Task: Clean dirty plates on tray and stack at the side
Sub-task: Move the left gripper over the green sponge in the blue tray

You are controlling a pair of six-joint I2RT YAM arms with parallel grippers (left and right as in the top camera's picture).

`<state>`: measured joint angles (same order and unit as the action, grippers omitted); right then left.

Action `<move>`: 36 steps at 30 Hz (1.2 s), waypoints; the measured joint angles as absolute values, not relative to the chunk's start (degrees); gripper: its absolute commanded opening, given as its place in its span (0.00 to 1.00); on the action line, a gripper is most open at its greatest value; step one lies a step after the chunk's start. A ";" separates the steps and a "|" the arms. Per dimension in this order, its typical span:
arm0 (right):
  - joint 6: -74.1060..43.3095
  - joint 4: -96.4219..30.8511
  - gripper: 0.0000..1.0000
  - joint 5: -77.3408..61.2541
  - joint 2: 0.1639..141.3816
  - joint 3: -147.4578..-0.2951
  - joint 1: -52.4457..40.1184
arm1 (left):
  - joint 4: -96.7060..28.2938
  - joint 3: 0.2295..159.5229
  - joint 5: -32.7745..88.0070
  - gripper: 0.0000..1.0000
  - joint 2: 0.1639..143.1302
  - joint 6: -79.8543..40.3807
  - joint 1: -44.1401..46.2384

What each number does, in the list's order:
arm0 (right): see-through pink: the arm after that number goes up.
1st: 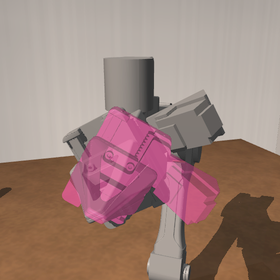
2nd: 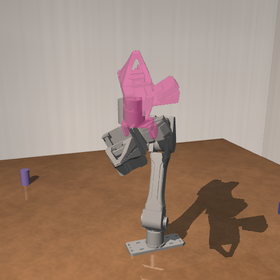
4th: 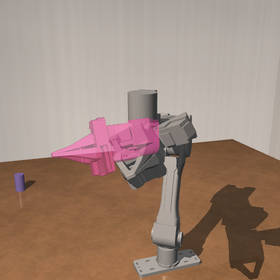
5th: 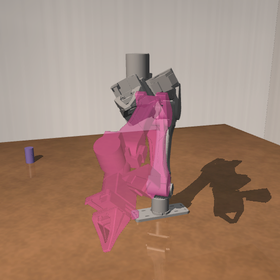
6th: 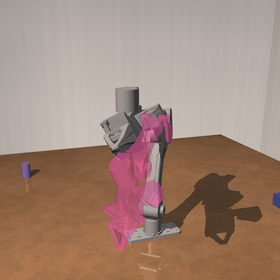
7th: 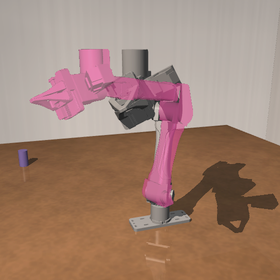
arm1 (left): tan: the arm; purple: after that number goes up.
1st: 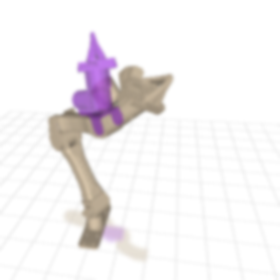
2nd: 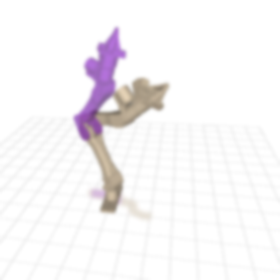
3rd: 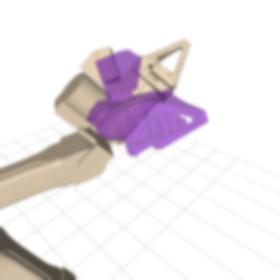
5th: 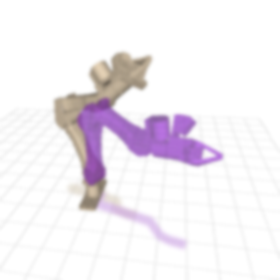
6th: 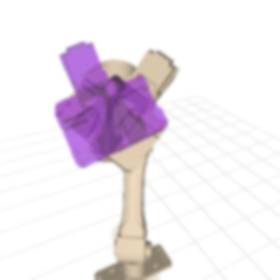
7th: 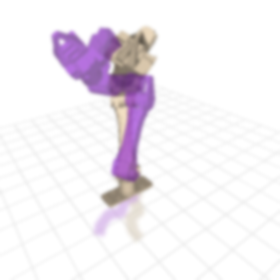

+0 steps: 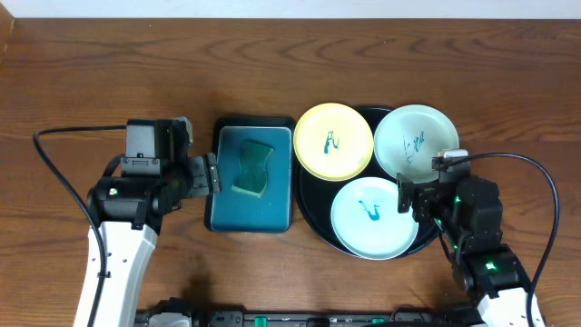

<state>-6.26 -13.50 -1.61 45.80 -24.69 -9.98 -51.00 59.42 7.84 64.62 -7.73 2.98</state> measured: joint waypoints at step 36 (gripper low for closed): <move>-6.26 -12.82 0.99 -2.17 46.70 -24.71 -9.98 | -32.32 63.90 6.07 0.71 99.74 -7.75 13.02</move>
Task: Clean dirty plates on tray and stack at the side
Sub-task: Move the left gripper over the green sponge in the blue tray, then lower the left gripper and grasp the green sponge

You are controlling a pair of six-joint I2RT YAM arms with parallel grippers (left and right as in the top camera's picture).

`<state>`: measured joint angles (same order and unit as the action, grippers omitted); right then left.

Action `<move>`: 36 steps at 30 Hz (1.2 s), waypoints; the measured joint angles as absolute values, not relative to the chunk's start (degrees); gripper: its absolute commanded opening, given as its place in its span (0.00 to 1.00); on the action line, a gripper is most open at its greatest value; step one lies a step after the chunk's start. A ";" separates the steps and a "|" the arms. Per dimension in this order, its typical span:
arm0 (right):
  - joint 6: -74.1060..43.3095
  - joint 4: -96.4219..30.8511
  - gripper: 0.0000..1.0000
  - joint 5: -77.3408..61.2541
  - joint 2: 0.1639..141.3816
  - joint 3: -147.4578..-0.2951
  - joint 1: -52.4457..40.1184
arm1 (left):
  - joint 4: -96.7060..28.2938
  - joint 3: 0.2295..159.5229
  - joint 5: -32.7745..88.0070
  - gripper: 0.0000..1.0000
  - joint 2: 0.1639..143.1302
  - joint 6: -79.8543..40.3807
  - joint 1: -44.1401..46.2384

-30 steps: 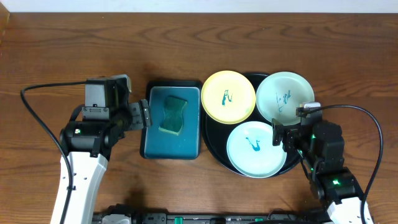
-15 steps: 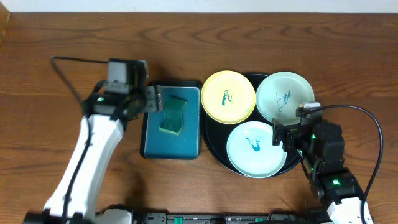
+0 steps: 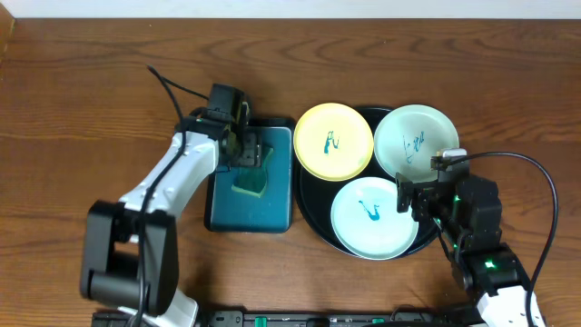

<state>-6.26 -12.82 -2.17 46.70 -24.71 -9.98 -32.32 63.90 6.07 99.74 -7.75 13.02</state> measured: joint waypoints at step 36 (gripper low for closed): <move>-6.26 -12.49 0.99 -2.15 47.81 -24.71 -9.98 | -31.66 63.90 3.79 0.67 99.48 -7.68 19.75</move>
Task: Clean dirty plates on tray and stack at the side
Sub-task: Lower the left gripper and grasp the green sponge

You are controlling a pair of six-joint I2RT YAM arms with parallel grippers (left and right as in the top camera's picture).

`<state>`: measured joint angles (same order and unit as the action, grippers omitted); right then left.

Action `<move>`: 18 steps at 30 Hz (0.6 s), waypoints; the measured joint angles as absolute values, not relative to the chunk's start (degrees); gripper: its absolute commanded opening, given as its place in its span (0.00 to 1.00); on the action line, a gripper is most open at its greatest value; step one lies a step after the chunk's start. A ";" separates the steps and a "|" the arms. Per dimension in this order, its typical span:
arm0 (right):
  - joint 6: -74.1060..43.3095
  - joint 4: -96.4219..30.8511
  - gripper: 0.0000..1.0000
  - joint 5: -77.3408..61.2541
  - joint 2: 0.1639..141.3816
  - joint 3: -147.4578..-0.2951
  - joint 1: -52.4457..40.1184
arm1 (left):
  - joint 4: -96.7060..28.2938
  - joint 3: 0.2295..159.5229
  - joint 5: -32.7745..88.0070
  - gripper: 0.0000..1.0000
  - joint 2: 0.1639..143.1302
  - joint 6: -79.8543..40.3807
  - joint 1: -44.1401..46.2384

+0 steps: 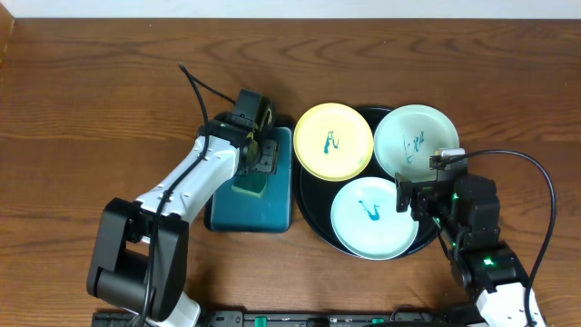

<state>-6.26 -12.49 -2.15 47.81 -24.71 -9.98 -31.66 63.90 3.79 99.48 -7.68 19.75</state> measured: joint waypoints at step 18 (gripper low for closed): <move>-6.26 -12.40 0.99 -2.17 47.97 -24.69 -9.98 | -31.07 63.90 2.61 0.67 102.65 -7.68 19.79</move>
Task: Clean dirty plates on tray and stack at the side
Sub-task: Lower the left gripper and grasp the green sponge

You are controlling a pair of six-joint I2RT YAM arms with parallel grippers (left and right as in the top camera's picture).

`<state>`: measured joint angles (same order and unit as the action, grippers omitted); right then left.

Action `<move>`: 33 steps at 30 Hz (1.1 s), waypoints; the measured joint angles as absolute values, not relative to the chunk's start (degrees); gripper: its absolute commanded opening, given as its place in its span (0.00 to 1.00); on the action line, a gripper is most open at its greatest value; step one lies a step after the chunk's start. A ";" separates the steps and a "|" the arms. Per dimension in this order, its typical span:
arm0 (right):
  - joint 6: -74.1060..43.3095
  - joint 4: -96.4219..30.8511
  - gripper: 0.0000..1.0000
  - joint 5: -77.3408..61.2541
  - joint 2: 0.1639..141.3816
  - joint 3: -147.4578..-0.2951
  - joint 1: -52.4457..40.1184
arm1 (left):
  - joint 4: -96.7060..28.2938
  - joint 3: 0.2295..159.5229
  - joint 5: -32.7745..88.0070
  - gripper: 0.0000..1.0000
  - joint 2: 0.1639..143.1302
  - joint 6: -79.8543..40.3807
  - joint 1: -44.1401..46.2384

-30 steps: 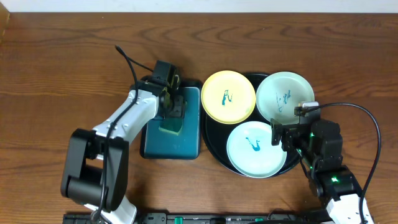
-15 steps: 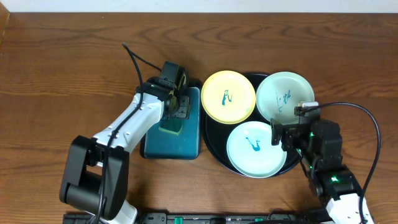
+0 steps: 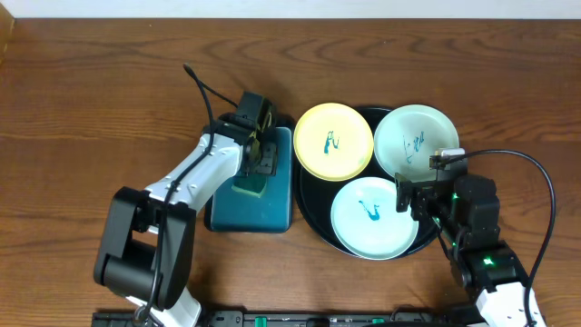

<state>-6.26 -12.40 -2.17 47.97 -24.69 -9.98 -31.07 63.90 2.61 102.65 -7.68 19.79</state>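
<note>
Three plates with teal scribbles lie on a round black tray (image 3: 311, 211): a yellow plate (image 3: 333, 139), a pale green plate (image 3: 416, 141) and a light blue plate (image 3: 372, 218). Left of it, a green sponge (image 3: 246, 187) rests in a teal rectangular tray (image 3: 276, 211). My left gripper (image 3: 260, 163) points down onto the sponge's far end; the wrist hides its fingers. My right gripper (image 3: 402, 196) hovers at the blue plate's right rim, its jaws apart and holding nothing.
Brown wooden table (image 3: 91, 91) all around. The teal tray and black tray sit almost touching. Cables trail from both arms, the right one looping past the green plate.
The left arm has shifted slightly, its gripper staying on the far end of the sponge. The right arm, plates and trays are unchanged.
The left gripper was first at the left edge of the teal tray, away from the sponge. Then it was over the tray's far left corner, then on the sponge's far end, where it stays. The right arm and plates never moved.
</note>
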 measured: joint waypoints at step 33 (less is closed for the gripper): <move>-6.26 -12.40 0.99 -2.17 47.97 -24.71 -9.98 | -33.98 64.12 1.34 0.53 103.70 -7.49 19.77</move>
<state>-6.26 -12.40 -2.17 47.97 -24.71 -9.98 -33.98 64.12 1.34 103.70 -7.49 19.77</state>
